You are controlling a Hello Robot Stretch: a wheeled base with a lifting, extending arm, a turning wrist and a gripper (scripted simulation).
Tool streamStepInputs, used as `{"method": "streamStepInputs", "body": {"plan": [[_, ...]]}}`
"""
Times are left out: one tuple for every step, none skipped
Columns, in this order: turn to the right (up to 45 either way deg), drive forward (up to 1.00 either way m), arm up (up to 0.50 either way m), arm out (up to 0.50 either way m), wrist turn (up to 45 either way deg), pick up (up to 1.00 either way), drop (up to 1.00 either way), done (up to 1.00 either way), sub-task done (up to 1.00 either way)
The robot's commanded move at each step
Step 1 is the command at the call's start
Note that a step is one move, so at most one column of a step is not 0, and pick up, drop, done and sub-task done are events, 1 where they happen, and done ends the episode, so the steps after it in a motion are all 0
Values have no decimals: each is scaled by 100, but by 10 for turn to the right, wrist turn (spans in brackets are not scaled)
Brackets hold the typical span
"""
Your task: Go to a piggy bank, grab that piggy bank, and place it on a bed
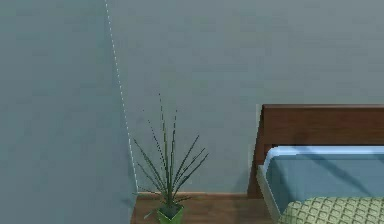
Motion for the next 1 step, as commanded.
{"method": "streamStepInputs", "body": {"plan": [[150, 0, 0, 0, 0, 0, 0, 0, 0]]}}
